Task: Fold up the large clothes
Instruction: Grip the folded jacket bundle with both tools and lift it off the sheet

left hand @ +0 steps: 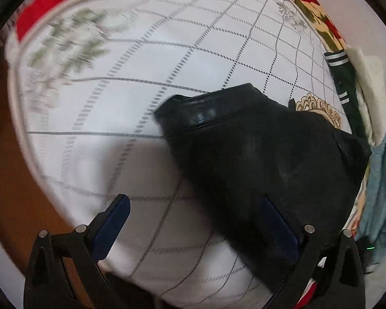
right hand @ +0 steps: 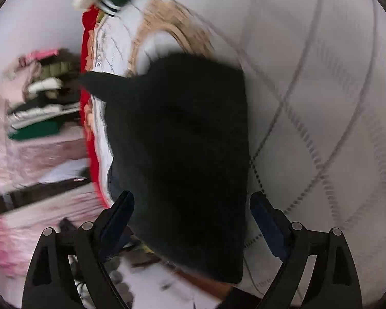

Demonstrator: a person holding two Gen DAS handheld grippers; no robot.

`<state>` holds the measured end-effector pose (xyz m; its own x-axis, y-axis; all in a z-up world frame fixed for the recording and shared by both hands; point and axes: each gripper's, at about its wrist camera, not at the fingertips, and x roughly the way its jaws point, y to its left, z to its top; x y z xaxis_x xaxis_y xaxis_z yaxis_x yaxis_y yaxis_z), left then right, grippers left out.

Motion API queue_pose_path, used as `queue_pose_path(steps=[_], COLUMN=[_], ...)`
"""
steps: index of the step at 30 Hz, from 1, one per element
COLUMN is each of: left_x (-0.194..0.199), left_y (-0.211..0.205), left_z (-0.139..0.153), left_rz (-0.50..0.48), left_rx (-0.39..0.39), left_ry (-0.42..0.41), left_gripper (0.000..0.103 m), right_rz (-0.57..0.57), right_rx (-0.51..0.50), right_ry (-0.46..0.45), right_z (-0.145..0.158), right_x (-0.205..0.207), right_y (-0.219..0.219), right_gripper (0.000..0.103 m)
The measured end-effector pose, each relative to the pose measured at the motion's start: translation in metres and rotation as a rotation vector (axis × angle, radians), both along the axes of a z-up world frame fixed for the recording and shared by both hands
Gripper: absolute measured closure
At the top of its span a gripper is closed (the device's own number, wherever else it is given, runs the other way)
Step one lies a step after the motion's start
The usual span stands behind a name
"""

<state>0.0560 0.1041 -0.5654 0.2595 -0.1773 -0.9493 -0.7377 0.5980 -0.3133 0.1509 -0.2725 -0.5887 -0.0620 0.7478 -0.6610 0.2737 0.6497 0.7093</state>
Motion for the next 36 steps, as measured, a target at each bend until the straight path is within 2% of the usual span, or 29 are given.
queue_pose_path(steps=[2, 5, 7, 8, 10, 11, 14, 15, 16, 17, 18, 20, 21, 27, 36], left_x=[0.011, 0.016, 0.021, 0.023, 0.026, 0.028, 0.033, 0.032, 0.032, 0.033, 0.033, 0.034, 0.035, 0.048, 0.071], left_y=[-0.005, -0.001, 0.001, 0.002, 0.006, 0.006, 0.009, 0.010, 0.011, 0.012, 0.014, 0.022, 0.026, 0.030, 0.041], left_z=[-0.009, -0.011, -0.008, -0.007, -0.004, -0.005, -0.010, -0.008, -0.007, -0.005, 0.000, 0.007, 0.011, 0.041, 0.100], left_rz=[0.009, 0.026, 0.018, 0.016, 0.022, 0.022, 0.039, 0.039, 0.038, 0.041, 0.045, 0.053, 0.055, 0.018, 0.012], left_rx=[-0.038, -0.036, -0.032, -0.035, -0.034, -0.036, -0.026, -0.015, -0.010, -0.001, 0.019, 0.021, 0.016, 0.041, 0.080], left_ry=[-0.020, -0.074, -0.114, -0.129, -0.157, -0.167, -0.186, -0.195, -0.205, -0.216, -0.226, -0.248, -0.254, -0.291, -0.356], left_gripper=[0.001, 0.002, 0.002, 0.002, 0.012, 0.023, 0.046, 0.054, 0.058, 0.066, 0.071, 0.078, 0.080, 0.085, 0.086], right_rz=[-0.021, -0.007, -0.008, -0.022, -0.018, -0.005, -0.018, -0.029, -0.030, -0.020, -0.016, -0.061, -0.064, -0.058, -0.013], right_rx=[0.153, 0.186, 0.186, 0.198, 0.208, 0.197, 0.192, 0.192, 0.191, 0.169, 0.141, 0.176, 0.178, 0.186, 0.220], right_ry=[0.031, -0.006, -0.028, -0.031, -0.050, -0.059, -0.021, -0.021, -0.026, -0.045, -0.069, -0.050, -0.053, -0.079, -0.140], right_z=[-0.038, -0.046, -0.040, -0.037, -0.027, -0.025, -0.044, -0.047, -0.046, -0.042, -0.038, -0.038, -0.035, 0.001, 0.059], right_x=[-0.001, 0.008, 0.011, 0.011, 0.012, 0.012, 0.016, 0.020, 0.024, 0.027, 0.028, 0.029, 0.029, 0.036, 0.076], right_y=[0.009, 0.027, 0.031, 0.032, 0.035, 0.037, 0.042, 0.044, 0.049, 0.057, 0.061, 0.059, 0.060, 0.071, 0.092], right_gripper=[0.008, 0.007, 0.022, 0.036, 0.040, 0.039, 0.013, 0.007, 0.005, 0.007, 0.024, 0.040, 0.045, 0.055, 0.058])
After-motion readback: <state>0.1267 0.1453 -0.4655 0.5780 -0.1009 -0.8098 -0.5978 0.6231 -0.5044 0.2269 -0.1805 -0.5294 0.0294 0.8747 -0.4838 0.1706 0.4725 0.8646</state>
